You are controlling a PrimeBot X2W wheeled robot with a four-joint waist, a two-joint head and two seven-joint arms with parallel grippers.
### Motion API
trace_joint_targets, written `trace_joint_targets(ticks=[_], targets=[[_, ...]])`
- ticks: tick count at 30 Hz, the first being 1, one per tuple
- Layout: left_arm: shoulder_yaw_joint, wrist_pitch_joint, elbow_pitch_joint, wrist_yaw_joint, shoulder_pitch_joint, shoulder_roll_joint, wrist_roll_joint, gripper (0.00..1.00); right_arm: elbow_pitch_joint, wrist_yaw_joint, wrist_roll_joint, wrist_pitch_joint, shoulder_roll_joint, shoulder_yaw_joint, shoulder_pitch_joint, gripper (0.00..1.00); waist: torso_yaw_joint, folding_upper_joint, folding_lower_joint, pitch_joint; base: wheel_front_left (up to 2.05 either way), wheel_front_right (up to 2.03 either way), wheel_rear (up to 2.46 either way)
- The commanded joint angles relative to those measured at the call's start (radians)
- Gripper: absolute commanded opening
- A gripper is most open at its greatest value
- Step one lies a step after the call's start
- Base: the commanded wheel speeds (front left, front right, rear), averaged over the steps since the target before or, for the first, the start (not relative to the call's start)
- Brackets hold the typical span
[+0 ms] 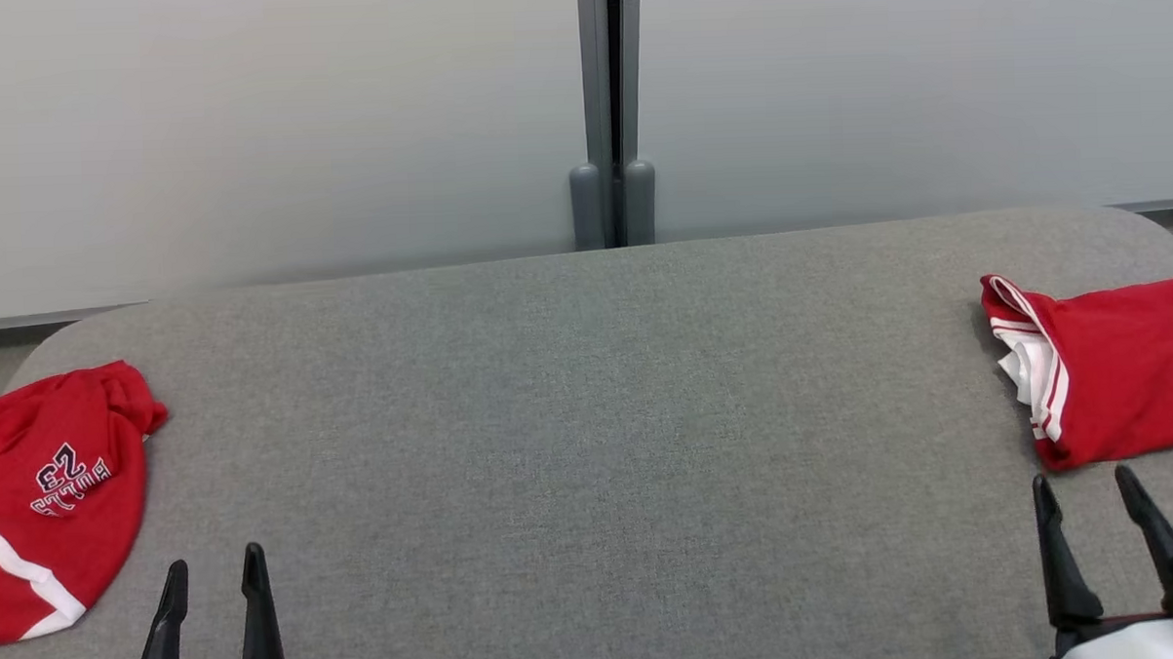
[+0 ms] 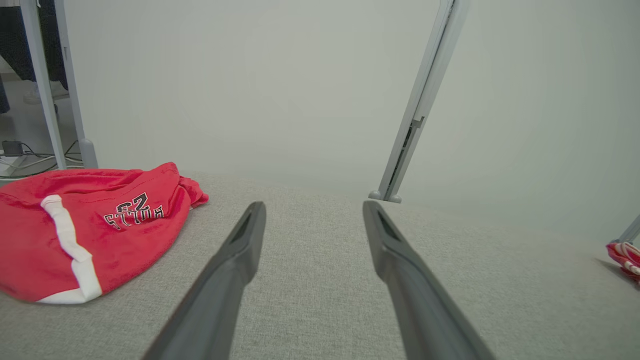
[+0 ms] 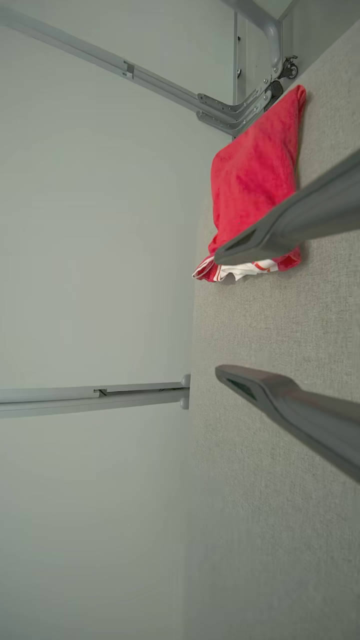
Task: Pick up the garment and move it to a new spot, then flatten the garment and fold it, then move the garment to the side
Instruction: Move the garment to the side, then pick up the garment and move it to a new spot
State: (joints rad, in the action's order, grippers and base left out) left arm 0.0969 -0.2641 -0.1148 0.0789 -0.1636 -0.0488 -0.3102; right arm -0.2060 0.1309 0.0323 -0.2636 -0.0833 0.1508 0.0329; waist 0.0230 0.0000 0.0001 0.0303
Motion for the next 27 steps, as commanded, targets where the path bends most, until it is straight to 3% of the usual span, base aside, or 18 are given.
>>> trace_joint_targets(ticks=[1,16,22,27], targets=[[0.005,0.000,-0.003,0.001,-0.005,-0.004,-0.003,1.00,0.006,0.000,-0.013,-0.001,0.003,0.000,0.020,1.00,-0.005,0.0000,-0.0001,0.006,0.00,0.00,0.00],[-0.002,0.000,-0.035,0.024,-0.024,-0.004,0.039,1.00,-0.004,0.000,0.022,-0.001,0.031,-0.007,0.099,1.00,-0.027,0.0000,-0.0001,0.036,0.00,0.00,0.00],[-0.009,0.000,-0.034,0.021,-0.020,-0.004,0.040,1.00,0.000,0.000,0.037,-0.001,0.031,-0.018,0.110,1.00,-0.079,0.0000,-0.0001,0.042,0.00,0.00,0.00],[-0.004,0.000,-0.037,0.012,-0.039,-0.004,0.038,1.00,-0.004,0.000,0.060,-0.001,0.031,-0.063,0.118,1.00,-0.174,0.0000,-0.0001,0.058,0.00,0.00,0.00]])
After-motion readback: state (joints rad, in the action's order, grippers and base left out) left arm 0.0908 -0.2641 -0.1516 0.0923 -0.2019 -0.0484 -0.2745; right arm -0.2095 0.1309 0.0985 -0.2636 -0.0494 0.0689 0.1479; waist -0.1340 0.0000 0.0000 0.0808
